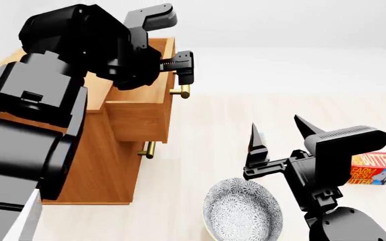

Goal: Put the chocolate pudding in the top drawer of the cabinet and close it.

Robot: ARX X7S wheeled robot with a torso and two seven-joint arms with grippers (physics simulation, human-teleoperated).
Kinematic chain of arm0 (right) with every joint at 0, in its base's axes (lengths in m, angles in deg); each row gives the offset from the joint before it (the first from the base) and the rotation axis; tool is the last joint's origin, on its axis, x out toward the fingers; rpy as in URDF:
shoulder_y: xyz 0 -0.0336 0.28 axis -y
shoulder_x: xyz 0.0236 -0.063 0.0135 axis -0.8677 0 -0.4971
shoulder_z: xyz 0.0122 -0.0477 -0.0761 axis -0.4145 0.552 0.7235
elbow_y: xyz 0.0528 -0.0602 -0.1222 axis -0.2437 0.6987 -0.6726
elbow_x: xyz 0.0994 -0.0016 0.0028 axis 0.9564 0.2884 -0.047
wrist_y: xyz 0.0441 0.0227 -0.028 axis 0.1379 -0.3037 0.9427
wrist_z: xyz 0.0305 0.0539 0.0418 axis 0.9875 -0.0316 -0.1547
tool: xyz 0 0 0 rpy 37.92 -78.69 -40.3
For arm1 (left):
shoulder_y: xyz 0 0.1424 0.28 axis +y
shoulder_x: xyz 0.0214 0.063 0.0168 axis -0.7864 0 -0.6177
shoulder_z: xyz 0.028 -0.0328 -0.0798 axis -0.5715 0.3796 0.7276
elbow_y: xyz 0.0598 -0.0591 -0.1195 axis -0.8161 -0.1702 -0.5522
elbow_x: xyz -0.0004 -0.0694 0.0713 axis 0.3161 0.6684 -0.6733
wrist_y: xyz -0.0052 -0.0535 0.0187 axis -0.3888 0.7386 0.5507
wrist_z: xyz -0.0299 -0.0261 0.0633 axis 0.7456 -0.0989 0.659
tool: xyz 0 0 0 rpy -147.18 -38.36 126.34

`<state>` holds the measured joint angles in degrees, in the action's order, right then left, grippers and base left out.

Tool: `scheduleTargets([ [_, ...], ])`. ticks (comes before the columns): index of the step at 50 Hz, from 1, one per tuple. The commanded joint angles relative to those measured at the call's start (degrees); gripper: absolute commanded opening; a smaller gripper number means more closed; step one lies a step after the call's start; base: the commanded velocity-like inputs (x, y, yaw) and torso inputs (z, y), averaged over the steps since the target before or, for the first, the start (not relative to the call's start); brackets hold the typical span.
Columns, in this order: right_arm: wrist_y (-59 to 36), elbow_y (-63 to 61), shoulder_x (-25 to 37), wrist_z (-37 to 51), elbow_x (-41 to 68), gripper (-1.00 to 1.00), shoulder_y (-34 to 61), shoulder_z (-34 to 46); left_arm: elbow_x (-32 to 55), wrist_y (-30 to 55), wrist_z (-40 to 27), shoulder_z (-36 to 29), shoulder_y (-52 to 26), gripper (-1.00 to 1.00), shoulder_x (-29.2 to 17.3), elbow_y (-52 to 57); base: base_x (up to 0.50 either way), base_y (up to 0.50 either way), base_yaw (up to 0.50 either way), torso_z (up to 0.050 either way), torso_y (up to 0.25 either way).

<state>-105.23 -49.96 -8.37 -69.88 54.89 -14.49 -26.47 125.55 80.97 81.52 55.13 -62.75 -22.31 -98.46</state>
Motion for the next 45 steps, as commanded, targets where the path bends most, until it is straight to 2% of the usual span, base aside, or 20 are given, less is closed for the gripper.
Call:
scheduleTargets([
  [1, 0.1, 0.5, 0.0, 0.1, 0.0, 1.0, 0.3, 0.3, -0.9, 1.2, -0.4, 2.7, 1.8, 1.0, 0.0, -1.2, 0.0, 0.0, 0.0, 0.0, 0.0],
  [7, 0.6, 1.4, -0.3, 0.0, -0.2, 1.0, 0.6, 0.7, 0.8, 0.8, -0.3, 1.6, 1.9, 1.0, 0.0, -1.2, 0.0, 0.0, 0.0, 0.0, 0.0],
  [19, 1.3, 1.8, 0.1, -0.3, 0.3, 1.0, 0.1, 0.0, 10.2, -1.3, -0.7, -2.7, 1.5, 1.0, 0.0, -1.2, 0.0, 0.0, 0.0, 0.0, 0.0],
  [29, 1.7, 1.9, 0.3, -0.3, 0.7, 1.0, -0.4, -0.4, 20.9, -3.2, -2.0, -11.5, 1.0, 1.0, 0.0, -1.2, 0.0, 0.0, 0.0, 0.0, 0.0],
  [41, 2.3, 2.2, 0.6, -0.5, 1.1, 1.0, -1.0, -0.9, 41.9, -6.9, -2.0, -30.3, -0.1, 1.0, 0.0, -1.2, 0.0, 0.0, 0.0, 0.0, 0.0],
  [45, 2.6, 2.2, 0.7, -0.6, 1.3, 1.0, -1.3, -1.1, 50.9, -8.6, -1.0, -38.8, -0.8, 1.0, 0.0, -1.2, 0.0, 0.0, 0.0, 0.0, 0.0],
])
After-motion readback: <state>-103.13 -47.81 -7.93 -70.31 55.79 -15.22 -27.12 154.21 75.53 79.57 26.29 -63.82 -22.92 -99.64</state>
